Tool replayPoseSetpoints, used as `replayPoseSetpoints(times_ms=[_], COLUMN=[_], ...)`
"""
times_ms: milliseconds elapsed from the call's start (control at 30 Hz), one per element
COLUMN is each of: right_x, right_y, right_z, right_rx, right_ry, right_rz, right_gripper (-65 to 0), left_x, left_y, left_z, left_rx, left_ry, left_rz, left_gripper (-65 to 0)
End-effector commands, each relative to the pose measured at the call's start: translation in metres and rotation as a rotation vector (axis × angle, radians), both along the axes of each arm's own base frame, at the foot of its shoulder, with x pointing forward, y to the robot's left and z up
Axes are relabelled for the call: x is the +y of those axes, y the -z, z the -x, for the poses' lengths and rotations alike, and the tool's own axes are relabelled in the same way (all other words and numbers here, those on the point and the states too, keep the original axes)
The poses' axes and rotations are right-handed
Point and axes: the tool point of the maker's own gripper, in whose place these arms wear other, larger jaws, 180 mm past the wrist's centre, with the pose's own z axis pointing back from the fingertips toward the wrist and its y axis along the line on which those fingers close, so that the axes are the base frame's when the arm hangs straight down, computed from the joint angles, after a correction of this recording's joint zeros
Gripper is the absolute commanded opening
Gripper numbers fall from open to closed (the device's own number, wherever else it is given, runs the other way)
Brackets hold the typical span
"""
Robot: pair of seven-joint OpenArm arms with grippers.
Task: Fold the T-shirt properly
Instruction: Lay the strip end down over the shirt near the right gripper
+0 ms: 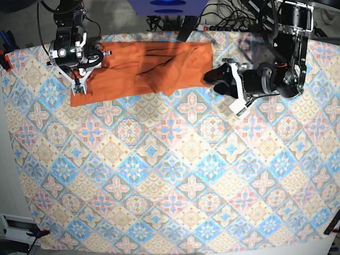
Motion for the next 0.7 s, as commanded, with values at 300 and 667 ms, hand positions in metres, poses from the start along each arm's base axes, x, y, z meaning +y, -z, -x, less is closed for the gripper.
replayPoseSetpoints(times_ms=[300,667], right_x=[-0.003,-0.005], right_y=[-0.004,-0.004], right_z=[-0.003,-0.002], right_rx=[-0.017,-0.012], right_ry=[-0.003,-0.003], right_rz=[0.011,0.016], right_gripper=[-34.3,-34.3], left_x=[0.005,-0.023], left_y=[0.033,0.077], left_z=[0.018,0.032], left_rx=[0.105,0.222], left_ry=[-0.048,0.002], left_rz=[-0.028,-0.067], left_gripper=[-33.9,-33.9])
